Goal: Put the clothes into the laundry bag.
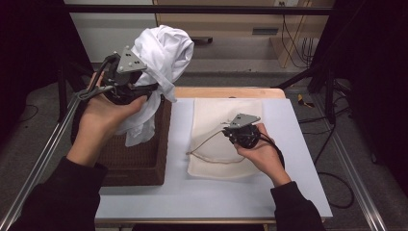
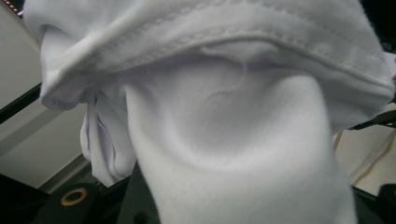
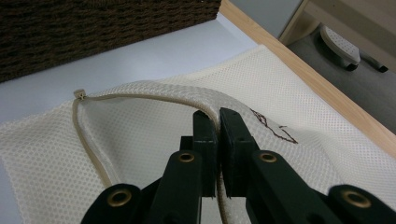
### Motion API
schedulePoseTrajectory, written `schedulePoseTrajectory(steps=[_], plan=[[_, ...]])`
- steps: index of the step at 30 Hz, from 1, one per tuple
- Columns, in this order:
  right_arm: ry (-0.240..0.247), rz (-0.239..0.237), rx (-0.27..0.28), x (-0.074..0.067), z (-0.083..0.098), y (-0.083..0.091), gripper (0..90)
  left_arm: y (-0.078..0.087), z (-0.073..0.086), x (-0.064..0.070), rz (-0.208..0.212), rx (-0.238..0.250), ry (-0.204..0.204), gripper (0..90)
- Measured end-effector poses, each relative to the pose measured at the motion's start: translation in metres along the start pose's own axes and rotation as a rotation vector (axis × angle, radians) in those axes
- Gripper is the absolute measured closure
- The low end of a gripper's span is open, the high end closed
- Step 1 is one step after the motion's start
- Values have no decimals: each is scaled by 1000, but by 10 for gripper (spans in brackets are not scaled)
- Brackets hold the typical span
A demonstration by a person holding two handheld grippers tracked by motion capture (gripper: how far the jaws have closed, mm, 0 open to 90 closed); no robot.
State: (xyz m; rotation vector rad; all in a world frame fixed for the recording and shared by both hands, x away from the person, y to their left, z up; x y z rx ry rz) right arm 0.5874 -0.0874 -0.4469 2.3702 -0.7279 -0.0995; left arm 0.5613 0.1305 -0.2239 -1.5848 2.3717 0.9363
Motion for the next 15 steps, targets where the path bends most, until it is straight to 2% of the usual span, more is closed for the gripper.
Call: schedulePoseTrajectory(steps=[1,5,9,15], plan=[[0,0,0,0,0,0,858,0,0,0,0,0,0,639],[-10,-8,3,-1,2,-1,860,2,-10,17,38,23,-11,639],[-12,-9,0,0,4,-2,863,9,-21,31,67,42,-38,639],[-11,-11,-2,-1,4,-2,863,19,-36,53,123,64,-44,638]])
Point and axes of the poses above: each handheld gripper's, and its own axes: y roughly backward along the jaws, z roughly out of its underside, x roughly to its right, the point moved 10 cm from there along -y, roughly forward along the jaws, and after that the axes turned 11 degrees about -z, right-handed, at the moved point
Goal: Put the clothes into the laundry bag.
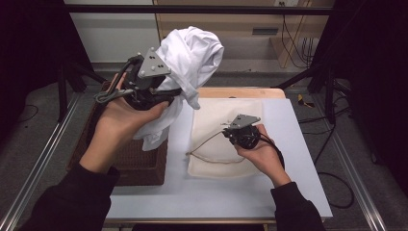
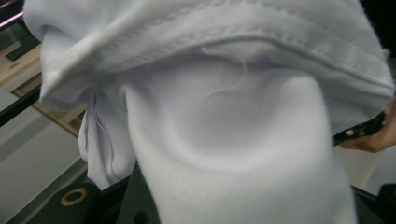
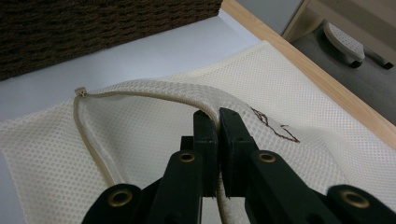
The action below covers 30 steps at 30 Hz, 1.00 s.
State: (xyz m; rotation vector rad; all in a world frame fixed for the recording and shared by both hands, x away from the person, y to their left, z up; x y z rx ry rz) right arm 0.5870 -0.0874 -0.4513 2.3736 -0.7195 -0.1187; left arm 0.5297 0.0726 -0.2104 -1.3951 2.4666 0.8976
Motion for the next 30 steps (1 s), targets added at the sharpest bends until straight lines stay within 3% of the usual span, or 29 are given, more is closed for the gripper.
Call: schedulePoseTrajectory(steps=[3,6,14,19,23,28,30], plan=[[-2,0,0,-1,0,1,863,2,-5,14,33,6,-23,638],[-4,-2,2,-1,0,1,863,3,-10,26,71,18,-18,638],[-4,-3,2,0,0,1,863,6,-23,54,128,51,-32,637],[-7,-3,4,0,0,2,863,15,-40,74,154,87,-68,636],[-10,-3,10,1,0,3,864,18,-46,82,163,94,-85,635],[-11,-5,8,2,1,4,864,18,-50,88,189,109,-52,634],[-15,-8,11,2,1,3,864,18,-54,92,181,108,-80,634]])
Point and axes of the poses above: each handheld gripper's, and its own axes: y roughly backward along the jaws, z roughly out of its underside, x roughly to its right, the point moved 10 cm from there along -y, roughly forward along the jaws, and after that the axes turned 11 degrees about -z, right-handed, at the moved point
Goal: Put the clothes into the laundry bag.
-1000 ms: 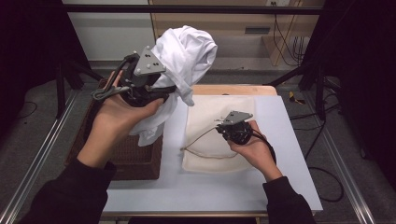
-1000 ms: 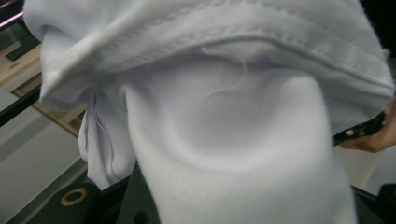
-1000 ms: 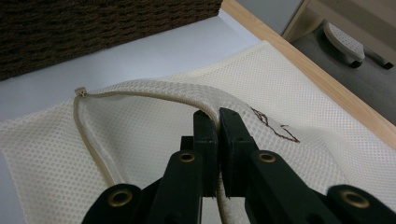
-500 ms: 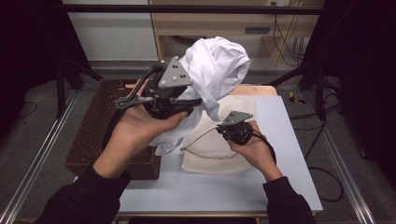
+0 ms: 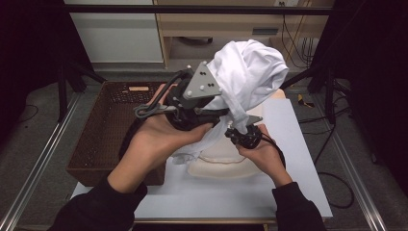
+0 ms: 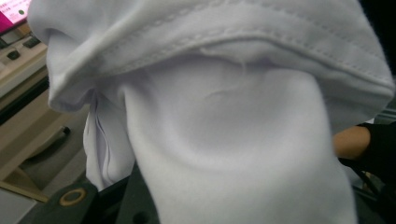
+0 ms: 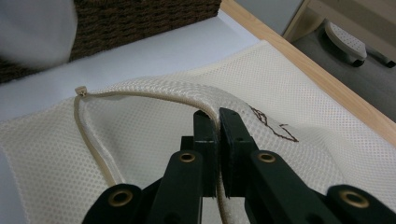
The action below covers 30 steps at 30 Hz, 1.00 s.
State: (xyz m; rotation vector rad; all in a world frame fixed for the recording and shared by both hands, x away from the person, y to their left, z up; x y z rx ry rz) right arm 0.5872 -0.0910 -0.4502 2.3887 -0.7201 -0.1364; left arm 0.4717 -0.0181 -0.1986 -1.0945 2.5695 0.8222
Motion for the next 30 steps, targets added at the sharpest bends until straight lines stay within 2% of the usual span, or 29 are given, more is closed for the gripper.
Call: schedulePoseTrajectory(steps=[2,5,11,12,17,30], plan=[[0,0,3,0,0,1,864,-2,-4,3,22,5,16,634],[-1,-2,2,1,1,1,864,-4,-6,7,27,7,10,633],[-22,-17,12,1,2,2,865,-7,7,9,31,-10,19,632],[-22,-23,13,1,2,2,865,-8,15,10,29,-20,14,632],[-33,-34,15,-1,2,0,866,-8,32,13,28,-27,22,632],[-71,-69,29,2,3,2,869,-5,67,18,38,-33,68,632]])
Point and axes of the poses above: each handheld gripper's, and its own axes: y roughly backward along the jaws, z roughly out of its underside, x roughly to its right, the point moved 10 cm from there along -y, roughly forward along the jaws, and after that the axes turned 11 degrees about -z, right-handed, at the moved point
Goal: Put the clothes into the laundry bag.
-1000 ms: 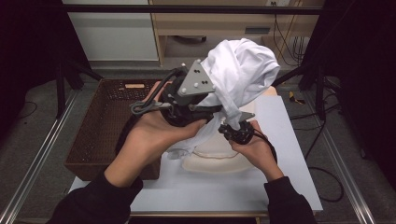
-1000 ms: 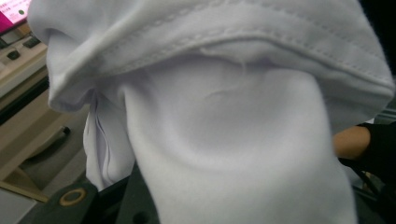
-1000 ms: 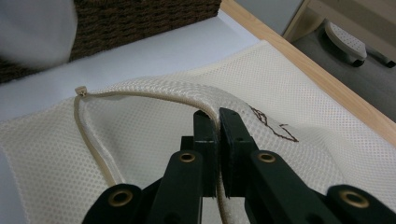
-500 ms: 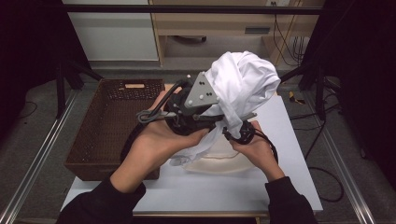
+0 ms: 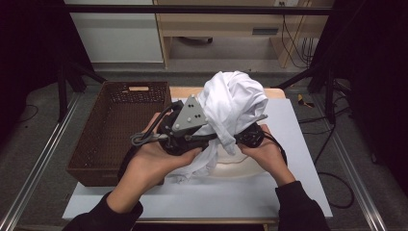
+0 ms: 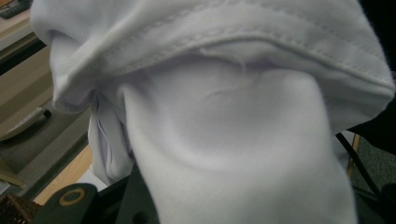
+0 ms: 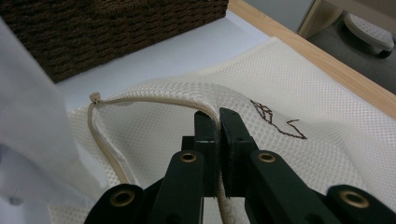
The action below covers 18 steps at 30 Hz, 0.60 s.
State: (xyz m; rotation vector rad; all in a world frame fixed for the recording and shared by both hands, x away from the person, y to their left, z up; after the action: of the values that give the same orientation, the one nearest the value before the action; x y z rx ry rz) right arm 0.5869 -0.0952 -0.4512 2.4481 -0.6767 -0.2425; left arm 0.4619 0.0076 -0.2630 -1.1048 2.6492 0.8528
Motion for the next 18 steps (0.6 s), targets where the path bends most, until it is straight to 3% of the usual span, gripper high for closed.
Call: schedulePoseTrajectory(steps=[7,13,18], plan=[[-20,-17,6,2,0,0,871,-2,17,-2,-1,-3,35,631],[-32,-32,-1,2,2,-3,871,-17,37,-2,8,-24,66,631],[-47,-48,0,3,2,-4,871,-33,65,4,27,-68,85,631]])
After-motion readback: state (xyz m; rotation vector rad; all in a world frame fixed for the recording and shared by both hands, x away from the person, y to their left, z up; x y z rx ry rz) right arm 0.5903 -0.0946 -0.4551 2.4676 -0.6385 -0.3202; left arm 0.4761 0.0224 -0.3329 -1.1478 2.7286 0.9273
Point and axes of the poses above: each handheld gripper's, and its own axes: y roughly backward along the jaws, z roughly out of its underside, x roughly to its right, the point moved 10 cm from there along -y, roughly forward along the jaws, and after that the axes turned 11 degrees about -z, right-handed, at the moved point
